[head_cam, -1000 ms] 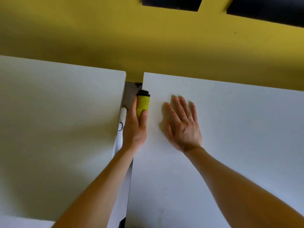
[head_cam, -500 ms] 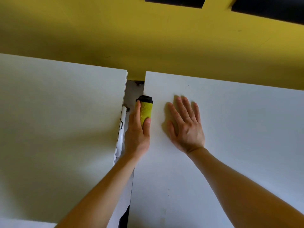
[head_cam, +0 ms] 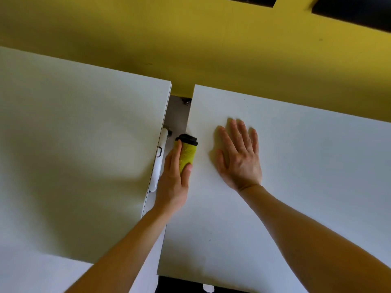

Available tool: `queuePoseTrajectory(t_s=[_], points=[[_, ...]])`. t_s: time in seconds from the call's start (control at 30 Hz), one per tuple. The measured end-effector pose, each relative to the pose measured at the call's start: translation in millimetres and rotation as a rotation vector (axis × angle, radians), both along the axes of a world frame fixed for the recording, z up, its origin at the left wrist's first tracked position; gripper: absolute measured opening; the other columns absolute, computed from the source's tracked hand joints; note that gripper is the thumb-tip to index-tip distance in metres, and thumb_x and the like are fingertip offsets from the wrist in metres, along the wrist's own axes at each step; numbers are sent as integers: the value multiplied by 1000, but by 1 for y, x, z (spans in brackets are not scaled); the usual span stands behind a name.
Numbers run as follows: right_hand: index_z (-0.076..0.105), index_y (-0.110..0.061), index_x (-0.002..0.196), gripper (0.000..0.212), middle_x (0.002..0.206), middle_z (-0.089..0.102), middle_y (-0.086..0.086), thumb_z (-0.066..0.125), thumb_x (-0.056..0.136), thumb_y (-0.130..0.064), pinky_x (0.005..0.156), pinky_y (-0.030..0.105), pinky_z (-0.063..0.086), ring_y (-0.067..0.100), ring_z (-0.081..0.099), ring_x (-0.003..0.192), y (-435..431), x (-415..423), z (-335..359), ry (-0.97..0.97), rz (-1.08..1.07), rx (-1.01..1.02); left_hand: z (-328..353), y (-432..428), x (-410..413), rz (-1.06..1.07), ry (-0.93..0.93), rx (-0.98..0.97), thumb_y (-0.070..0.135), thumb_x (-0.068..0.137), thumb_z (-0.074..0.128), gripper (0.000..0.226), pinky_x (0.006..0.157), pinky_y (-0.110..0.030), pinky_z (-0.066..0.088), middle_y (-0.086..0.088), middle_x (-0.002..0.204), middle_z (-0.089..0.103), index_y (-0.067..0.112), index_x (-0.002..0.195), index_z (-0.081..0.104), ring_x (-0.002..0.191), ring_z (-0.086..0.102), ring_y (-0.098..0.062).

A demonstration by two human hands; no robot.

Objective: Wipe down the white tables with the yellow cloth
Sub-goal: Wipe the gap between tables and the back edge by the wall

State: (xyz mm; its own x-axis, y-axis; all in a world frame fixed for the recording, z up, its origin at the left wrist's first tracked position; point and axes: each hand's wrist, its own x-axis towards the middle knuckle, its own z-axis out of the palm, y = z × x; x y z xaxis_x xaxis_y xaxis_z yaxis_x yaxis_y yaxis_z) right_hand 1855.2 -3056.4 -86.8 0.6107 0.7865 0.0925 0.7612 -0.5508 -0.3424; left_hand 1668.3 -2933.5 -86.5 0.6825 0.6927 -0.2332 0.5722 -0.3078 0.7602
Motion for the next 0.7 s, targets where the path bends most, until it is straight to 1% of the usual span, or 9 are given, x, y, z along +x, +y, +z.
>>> queuePoseTrajectory(t_s=[0.07, 0.13, 0.23, 0.3, 0.4, 0.53, 0.6, 0.63, 0.7], points=[[38, -16, 169, 66, 179, 23, 13, 57, 108, -36, 132, 64, 14, 35, 11, 168, 0, 0, 0, 6, 3, -11, -4, 16, 21, 4, 19, -13, 52, 110, 38, 66, 106, -54, 55, 1, 169, 40, 37, 171, 19, 141, 52, -25], [38, -16, 169, 65, 179, 22, 13, 55, 109, -36, 132, 64, 14, 34, 10, 168, 1, 2, -1, 7, 16, -13, -10, 45, 74, 26, 1, 32, 52, 109, 39, 68, 106, -55, 52, -2, 169, 42, 33, 172, 21, 142, 52, -32], [40, -17, 168, 63, 179, 23, 13, 53, 110, -36, 132, 64, 14, 34, 10, 168, 0, 3, -4, 3, 19, -5, -15, 80, 137, 62, 25, 71, 48, 110, 42, 68, 105, -51, 50, -5, 167, 45, 27, 172, 25, 141, 52, -35], [40, -17, 168, 62, 179, 24, 13, 52, 110, -38, 133, 64, 13, 33, 10, 168, 0, 3, -4, 4, 20, -7, -18, 76, 129, 49, 7, 124, 46, 111, 42, 66, 102, -52, 52, -5, 166, 46, 28, 172, 26, 138, 53, -35], [38, -17, 168, 62, 179, 22, 13, 49, 111, -39, 133, 64, 12, 34, 9, 168, -1, 3, -2, 12, 26, -19, -12, 32, 60, 47, 29, 92, 50, 113, 40, 63, 98, -53, 56, 1, 168, 44, 34, 172, 23, 135, 59, -33], [35, -17, 170, 65, 180, 19, 16, 49, 112, -42, 132, 65, 10, 37, 7, 168, -1, 1, -1, 34, 34, -29, 11, -23, -25, 72, 105, 36, 52, 113, 38, 63, 89, -42, 58, 2, 165, 47, 40, 171, 19, 127, 64, -32], [30, -19, 171, 73, 180, 16, 17, 50, 109, -51, 133, 65, 8, 37, 4, 168, 0, 0, 2, 23, 39, -60, 13, -16, -20, 61, 126, 36, 57, 112, 34, 64, 87, -42, 58, 2, 164, 46, 42, 171, 17, 123, 66, -34], [28, -21, 172, 77, 180, 15, 18, 50, 107, -57, 133, 66, 6, 37, 2, 169, -1, 0, 4, 25, 54, -78, 8, -4, -6, 55, 114, 48, 59, 111, 34, 65, 90, -48, 59, 1, 165, 45, 41, 172, 16, 124, 66, -35], [31, -26, 171, 81, 180, 14, 19, 50, 102, -65, 132, 66, 5, 38, 0, 168, -2, 1, 6, 28, 78, -103, -3, 26, 40, 32, 42, 52, 59, 110, 35, 68, 101, -58, 55, -2, 167, 44, 37, 172, 17, 135, 60, -35]])
